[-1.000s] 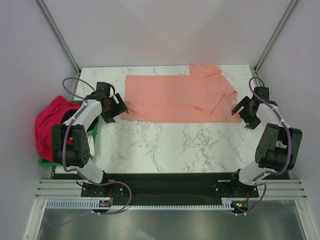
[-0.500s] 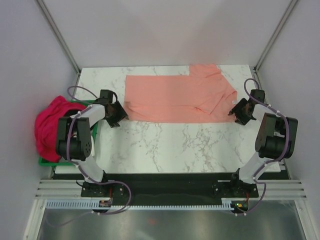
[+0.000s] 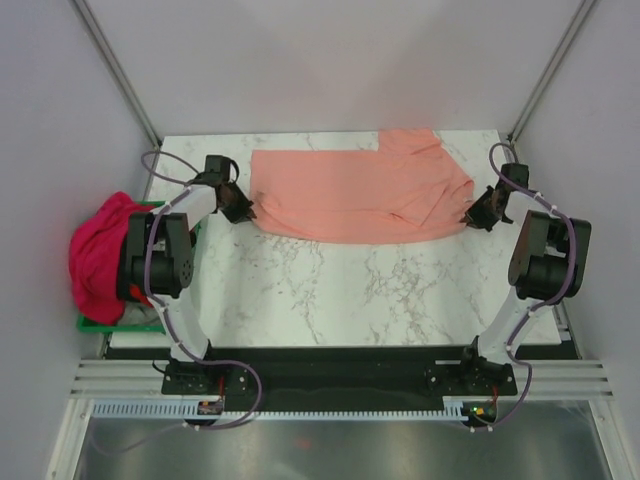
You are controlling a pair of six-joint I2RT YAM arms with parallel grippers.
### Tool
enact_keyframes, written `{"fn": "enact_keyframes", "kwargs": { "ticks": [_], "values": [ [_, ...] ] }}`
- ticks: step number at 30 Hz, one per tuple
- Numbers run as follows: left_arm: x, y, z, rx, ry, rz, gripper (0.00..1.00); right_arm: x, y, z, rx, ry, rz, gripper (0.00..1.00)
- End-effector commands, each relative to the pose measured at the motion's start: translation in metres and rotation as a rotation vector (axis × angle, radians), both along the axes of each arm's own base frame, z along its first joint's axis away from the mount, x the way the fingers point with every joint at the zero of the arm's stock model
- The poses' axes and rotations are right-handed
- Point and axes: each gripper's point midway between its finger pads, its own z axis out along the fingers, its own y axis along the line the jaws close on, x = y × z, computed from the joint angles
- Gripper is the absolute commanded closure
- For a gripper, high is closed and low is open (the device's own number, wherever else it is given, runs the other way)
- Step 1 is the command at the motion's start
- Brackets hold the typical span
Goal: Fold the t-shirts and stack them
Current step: Fold the tshirt
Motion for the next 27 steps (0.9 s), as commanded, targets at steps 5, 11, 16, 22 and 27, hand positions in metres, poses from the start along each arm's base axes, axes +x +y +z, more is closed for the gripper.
{"fn": "enact_keyframes", "kwargs": {
  "ticks": [5, 11, 16, 22, 27],
  "values": [
    [-0.026, 0.025, 0.121, 0.080, -0.190, 0.104, 0.98, -0.019, -0.004, 0.088, -0.067, -0.091, -0.027, 1.00],
    [-0.124, 0.045, 0.032, 0.074, 0.065, 0.217, 0.98, -0.109, 0.002, 0.018, -0.067, 0.148, -0.096, 1.00],
    [-0.179, 0.039, -0.005, 0.034, 0.190, 0.238, 0.98, -0.154, 0.012, -0.002, -0.044, 0.219, -0.097, 1.00],
    [-0.204, 0.035, -0.006, -0.046, 0.174, 0.310, 0.98, -0.173, 0.014, 0.014, -0.002, 0.171, -0.143, 1.00],
    [-0.182, 0.026, 0.023, -0.086, 0.104, 0.219, 0.98, -0.135, 0.025, 0.068, 0.037, -0.004, -0.063, 1.00]
  ]
}}
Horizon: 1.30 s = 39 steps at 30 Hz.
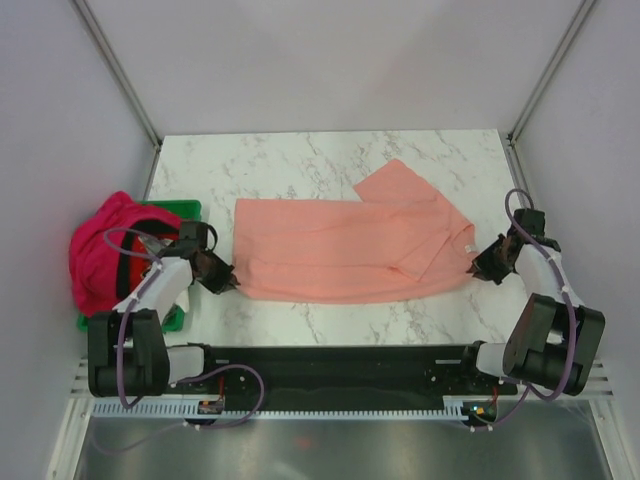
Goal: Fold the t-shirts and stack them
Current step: Fold the tshirt
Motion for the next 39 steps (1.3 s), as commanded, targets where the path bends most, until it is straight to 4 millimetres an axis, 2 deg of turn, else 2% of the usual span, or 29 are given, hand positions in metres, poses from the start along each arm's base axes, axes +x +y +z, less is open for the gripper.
{"fn": "enact_keyframes", "kwargs": {
  "ticks": [1, 4, 5, 6, 8, 9, 10, 11, 12, 16, 20, 22, 23, 24, 25, 26, 27, 28, 29, 30, 31, 32, 33, 34, 35, 36, 37, 38, 39],
  "values": [
    [0.037, -0.002, 0.046, -0.017, -0.109, -0.036, 0.98, 0.060, -0.005, 0.085, -0.031, -0.254, 0.058, 1.00],
    [0.047, 0.020, 0.083, 0.095, -0.160, 0.004, 0.98, 0.080, -0.015, 0.144, -0.091, -0.384, 0.058, 1.00],
    [0.046, 0.026, 0.099, 0.117, -0.218, 0.028, 0.98, 0.078, -0.016, 0.143, -0.094, -0.369, 0.057, 1.00],
    [0.042, 0.038, 0.102, 0.144, -0.227, 0.072, 0.98, 0.060, -0.018, 0.119, -0.091, -0.260, 0.027, 1.00],
    [0.025, 0.038, 0.088, 0.124, -0.210, 0.098, 0.98, 0.041, -0.012, 0.085, -0.061, -0.177, 0.021, 1.00],
    [0.020, 0.038, 0.077, 0.122, -0.185, 0.101, 0.98, 0.023, -0.007, 0.055, -0.046, -0.122, 0.016, 1.00],
    [0.006, 0.030, 0.054, 0.086, -0.129, 0.084, 0.98, 0.016, -0.005, 0.044, -0.044, -0.109, 0.016, 1.00],
    [0.000, 0.026, 0.043, 0.063, -0.101, 0.075, 0.98, 0.010, -0.003, 0.034, -0.042, -0.100, 0.014, 1.00],
    [-0.016, 0.023, 0.022, 0.051, -0.039, 0.073, 0.98, 0.000, 0.000, 0.020, -0.039, -0.080, 0.012, 1.00],
    [-0.031, 0.021, 0.000, 0.043, -0.007, 0.088, 0.98, -0.013, 0.000, 0.006, -0.060, -0.054, 0.013, 1.00],
    [-0.033, 0.023, -0.005, 0.044, 0.004, 0.106, 0.98, -0.027, -0.005, -0.006, -0.087, -0.001, -0.007, 1.00],
    [-0.035, 0.023, -0.007, 0.041, 0.019, 0.114, 0.98, -0.029, -0.005, -0.003, -0.092, 0.002, -0.021, 1.00],
    [-0.036, 0.024, -0.008, 0.041, 0.024, 0.119, 0.97, -0.031, -0.010, -0.002, -0.110, 0.015, -0.069, 0.96],
    [-0.037, 0.024, -0.010, 0.042, 0.031, 0.126, 0.96, -0.035, -0.009, -0.001, -0.107, 0.021, -0.078, 0.91],
    [-0.039, 0.024, -0.011, 0.039, 0.038, 0.134, 0.94, -0.037, -0.012, -0.002, -0.117, 0.027, -0.103, 0.70],
    [-0.041, 0.022, -0.012, 0.029, 0.042, 0.139, 0.90, -0.038, -0.013, -0.001, -0.120, 0.024, -0.135, 0.55],
    [-0.041, 0.020, -0.011, 0.017, 0.041, 0.141, 0.72, -0.043, -0.013, 0.001, -0.119, 0.031, -0.158, 0.36],
    [-0.041, 0.017, -0.010, -0.008, 0.040, 0.149, 0.49, -0.046, -0.012, 0.001, -0.109, 0.036, -0.186, 0.05],
    [-0.039, 0.008, -0.002, -0.066, 0.015, 0.137, 0.34, -0.050, -0.014, 0.001, -0.085, 0.034, -0.226, 0.02],
    [-0.038, 0.005, 0.004, -0.088, 0.001, 0.137, 0.19, -0.047, -0.002, 0.008, 0.005, -0.033, -0.231, 0.02],
    [-0.035, 0.005, 0.016, -0.093, -0.021, 0.146, 0.11, -0.042, -0.001, 0.015, 0.034, -0.087, -0.254, 0.02],
    [-0.029, 0.008, 0.030, -0.079, -0.080, 0.148, 0.02, -0.036, -0.004, 0.032, 0.034, -0.175, -0.284, 0.02],
    [-0.023, 0.011, 0.042, -0.064, -0.124, 0.144, 0.02, -0.021, -0.010, 0.054, 0.019, -0.262, -0.291, 0.02],
    [-0.008, 0.017, 0.067, -0.034, -0.201, 0.118, 0.02, -0.012, -0.013, 0.071, 0.011, -0.319, -0.298, 0.02],
    [0.000, 0.021, 0.082, -0.005, -0.245, 0.104, 0.02, -0.002, -0.016, 0.083, 0.006, -0.357, -0.292, 0.02],
    [0.009, 0.023, 0.092, 0.010, -0.268, 0.078, 0.02, 0.019, -0.019, 0.114, -0.005, -0.453, -0.261, 0.02],
    [0.023, 0.027, 0.115, 0.057, -0.336, 0.001, 0.02, 0.033, -0.019, 0.127, -0.011, -0.488, -0.229, 0.02],
    [0.030, 0.026, 0.122, 0.069, -0.352, -0.058, 0.03, 0.054, -0.004, 0.121, 0.007, -0.455, -0.144, 0.02],
    [0.036, 0.028, 0.121, 0.090, -0.341, -0.106, 0.10, 0.085, 0.004, 0.157, -0.023, -0.540, -0.062, 0.02]
  ]
}}
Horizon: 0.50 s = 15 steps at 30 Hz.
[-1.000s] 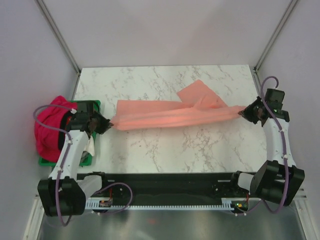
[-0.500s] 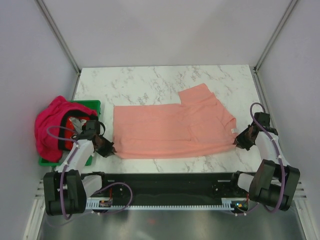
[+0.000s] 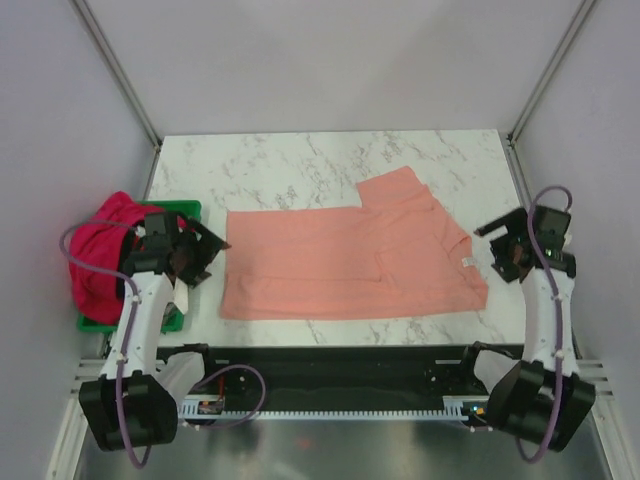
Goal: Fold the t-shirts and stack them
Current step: Fold the tshirt
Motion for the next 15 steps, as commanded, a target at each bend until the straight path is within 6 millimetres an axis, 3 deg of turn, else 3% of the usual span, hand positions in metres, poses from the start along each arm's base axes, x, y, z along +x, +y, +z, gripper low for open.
{"fn": "enact_keyframes", "kwargs": {
  "ticks": [1, 2, 3, 5, 6, 7, 8, 9, 10, 11, 12, 13, 14, 15],
  "values": [
    [0.029, 0.010, 0.036, 0.151, -0.108, -0.213, 0.11, 0.100, 0.024, 0.078, -0.117, -0.223, 0.239, 0.02],
    [0.030, 0.013, 0.033, 0.177, -0.099, -0.224, 0.11, 0.119, 0.055, 0.080, -0.146, -0.207, 0.356, 0.02],
    [0.029, 0.016, 0.030, 0.196, -0.092, -0.236, 0.12, 0.156, 0.062, 0.080, -0.165, -0.168, 0.404, 0.02],
    [0.026, 0.017, 0.022, 0.227, -0.081, -0.281, 0.12, 0.191, 0.079, 0.073, -0.199, -0.126, 0.493, 0.02],
    [0.026, 0.018, 0.020, 0.237, -0.086, -0.293, 0.13, 0.226, 0.084, 0.069, -0.207, -0.126, 0.534, 0.02],
    [0.023, 0.016, 0.016, 0.242, -0.081, -0.307, 0.14, 0.243, 0.090, 0.067, -0.230, -0.136, 0.579, 0.02],
    [0.022, 0.014, 0.015, 0.241, -0.088, -0.317, 0.14, 0.262, 0.100, 0.033, -0.250, -0.076, 0.642, 0.02],
    [0.021, 0.010, 0.011, 0.241, -0.096, -0.332, 0.14, 0.288, 0.101, 0.056, -0.293, -0.139, 0.648, 0.02],
    [0.020, 0.009, 0.012, 0.248, -0.110, -0.333, 0.14, 0.301, 0.102, 0.052, -0.304, -0.138, 0.659, 0.03],
    [0.020, 0.008, 0.012, 0.253, -0.116, -0.337, 0.14, 0.315, 0.104, 0.013, -0.283, -0.080, 0.689, 0.04],
    [0.019, 0.005, 0.013, 0.258, -0.122, -0.348, 0.14, 0.332, 0.103, 0.028, -0.317, -0.113, 0.698, 0.06],
    [0.020, 0.004, 0.014, 0.264, -0.131, -0.349, 0.14, 0.339, 0.103, 0.019, -0.328, -0.098, 0.708, 0.07],
    [0.020, 0.003, 0.016, 0.267, -0.143, -0.353, 0.14, 0.346, 0.108, -0.012, -0.325, -0.057, 0.736, 0.07],
    [0.020, 0.000, 0.015, 0.266, -0.146, -0.362, 0.15, 0.356, 0.108, -0.010, -0.353, -0.076, 0.747, 0.09]
  ]
}}
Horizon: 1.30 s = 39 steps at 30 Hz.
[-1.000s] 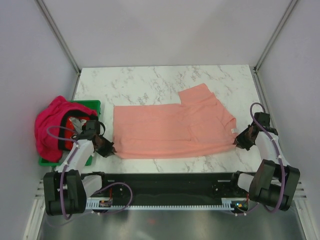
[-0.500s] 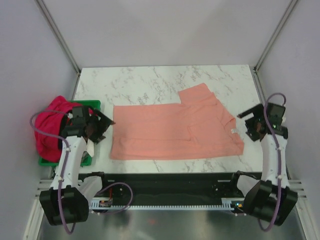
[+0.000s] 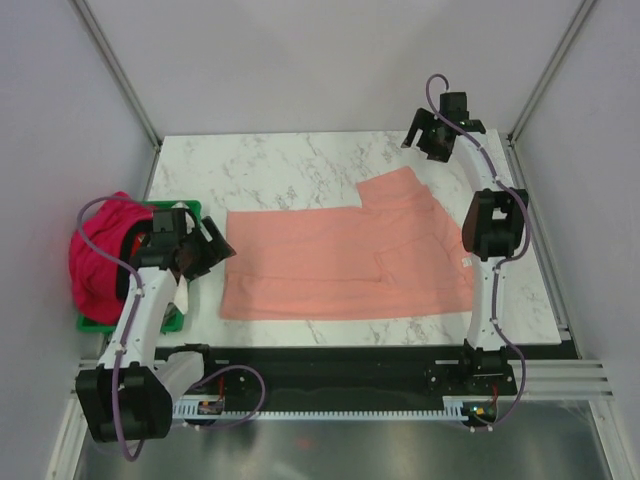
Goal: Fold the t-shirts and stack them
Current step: Fold the tshirt
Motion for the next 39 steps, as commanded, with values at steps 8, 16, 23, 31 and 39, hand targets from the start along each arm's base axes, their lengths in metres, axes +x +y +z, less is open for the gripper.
{"fn": "enact_keyframes", "kwargs": {
  "ticks": [8, 16, 23, 31, 39],
  "values": [
    [0.007, -0.006, 0.007, 0.060, -0.066, -0.077, 0.16, 0.028, 0.006, -0.088, -0.114, 0.071, 0.114, 0.17],
    [0.008, -0.006, 0.000, 0.068, -0.037, -0.075, 0.18, 0.022, 0.023, -0.114, -0.099, 0.111, 0.130, 0.31],
    [0.027, 0.001, -0.002, 0.093, 0.000, -0.051, 0.18, 0.011, 0.028, -0.116, -0.069, 0.111, 0.120, 0.58],
    [0.109, 0.019, 0.005, 0.153, 0.003, 0.063, 0.25, 0.006, 0.035, -0.113, -0.016, 0.112, 0.123, 1.00],
    [0.197, 0.030, -0.040, 0.189, 0.070, 0.101, 0.33, -0.002, 0.046, -0.087, 0.030, 0.082, 0.153, 1.00]
  ]
}}
